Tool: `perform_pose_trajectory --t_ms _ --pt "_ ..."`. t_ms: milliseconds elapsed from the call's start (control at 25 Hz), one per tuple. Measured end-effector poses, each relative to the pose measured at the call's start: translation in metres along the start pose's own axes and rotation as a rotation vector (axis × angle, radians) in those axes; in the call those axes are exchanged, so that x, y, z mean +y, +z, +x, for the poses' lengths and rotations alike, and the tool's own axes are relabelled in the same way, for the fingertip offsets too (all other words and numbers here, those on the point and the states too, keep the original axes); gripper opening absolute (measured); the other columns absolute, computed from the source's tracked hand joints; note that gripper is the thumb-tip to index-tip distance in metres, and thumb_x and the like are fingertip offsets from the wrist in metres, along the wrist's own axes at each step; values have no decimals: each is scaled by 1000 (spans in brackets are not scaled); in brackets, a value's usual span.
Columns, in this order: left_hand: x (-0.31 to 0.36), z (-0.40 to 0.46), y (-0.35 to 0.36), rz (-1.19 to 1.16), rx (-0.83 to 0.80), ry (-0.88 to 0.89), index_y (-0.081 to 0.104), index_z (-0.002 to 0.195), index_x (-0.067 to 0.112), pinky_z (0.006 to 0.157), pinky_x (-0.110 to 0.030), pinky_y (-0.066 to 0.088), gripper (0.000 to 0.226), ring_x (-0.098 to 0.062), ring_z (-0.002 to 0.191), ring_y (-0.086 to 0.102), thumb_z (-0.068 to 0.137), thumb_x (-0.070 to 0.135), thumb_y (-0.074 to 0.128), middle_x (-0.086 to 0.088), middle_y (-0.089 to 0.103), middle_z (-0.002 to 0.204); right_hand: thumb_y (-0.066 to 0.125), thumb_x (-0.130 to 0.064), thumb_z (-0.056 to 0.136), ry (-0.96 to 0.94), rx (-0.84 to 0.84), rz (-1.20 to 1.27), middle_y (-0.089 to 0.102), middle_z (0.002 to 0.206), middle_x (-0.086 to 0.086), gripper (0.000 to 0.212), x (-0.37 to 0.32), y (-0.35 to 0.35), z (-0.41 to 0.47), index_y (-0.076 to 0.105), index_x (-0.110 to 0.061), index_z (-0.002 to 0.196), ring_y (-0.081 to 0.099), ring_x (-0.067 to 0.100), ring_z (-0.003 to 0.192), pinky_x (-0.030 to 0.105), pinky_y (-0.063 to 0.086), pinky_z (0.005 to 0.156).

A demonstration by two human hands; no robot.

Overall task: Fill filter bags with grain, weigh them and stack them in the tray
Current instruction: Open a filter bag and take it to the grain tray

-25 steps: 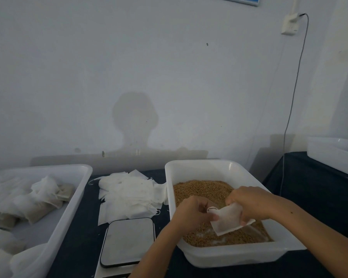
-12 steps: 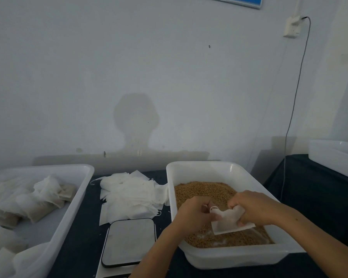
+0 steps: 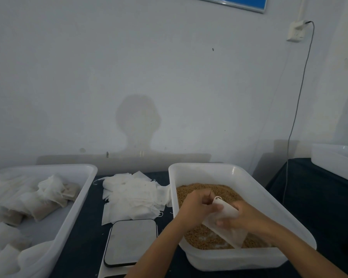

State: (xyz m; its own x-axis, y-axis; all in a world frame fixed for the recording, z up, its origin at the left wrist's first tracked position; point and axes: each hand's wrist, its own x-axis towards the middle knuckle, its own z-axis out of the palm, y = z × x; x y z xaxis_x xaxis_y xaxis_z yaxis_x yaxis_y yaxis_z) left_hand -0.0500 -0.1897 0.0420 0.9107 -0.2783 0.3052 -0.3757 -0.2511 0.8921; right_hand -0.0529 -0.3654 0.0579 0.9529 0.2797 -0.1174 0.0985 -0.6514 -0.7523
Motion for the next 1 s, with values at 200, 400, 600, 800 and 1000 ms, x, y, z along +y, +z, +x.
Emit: perform_pose_trajectory --t_ms 200,400,600,800,1000 --pt "-2 -5 -1 21 59 0 62 88 13 80 -33 51 12 -11 78 58 89 25 65 3 63 84 83 -29 69 -22 -6 10 75 85 1 28 -2 1 0 70 -15 89 70 11 77 26 55 71" --pt "-5 -17 -15 -161 40 66 58 100 8 76 -42 58 20 -26 91 65 85 15 70 -8 64 101 79 -16 75 -56 97 263 75 90 1 26 4 1 0 69 -16 99 71 17 85 28 55 72" --pt "-9 -21 -13 136 -39 205 65 102 15 85 -24 52 22 -7 93 61 82 15 73 6 66 103 77 -13 76 -100 108 131 75 78 -2 14 8 3 2 71 -14 88 71 10 74 18 53 65" --pt "-13 -18 -11 331 -50 212 66 105 17 84 -29 51 28 -9 92 59 78 19 75 3 62 106 78 -13 76 -105 9 -56 71 69 -13 11 0 -8 2 68 -19 78 66 -2 67 10 46 57" --pt "-16 -18 -7 503 -30 198 64 91 23 79 -23 47 18 -4 85 53 77 27 75 12 55 101 79 -18 75 -67 -17 -167 69 80 -9 14 1 -15 1 67 -20 81 65 -1 71 16 49 63"
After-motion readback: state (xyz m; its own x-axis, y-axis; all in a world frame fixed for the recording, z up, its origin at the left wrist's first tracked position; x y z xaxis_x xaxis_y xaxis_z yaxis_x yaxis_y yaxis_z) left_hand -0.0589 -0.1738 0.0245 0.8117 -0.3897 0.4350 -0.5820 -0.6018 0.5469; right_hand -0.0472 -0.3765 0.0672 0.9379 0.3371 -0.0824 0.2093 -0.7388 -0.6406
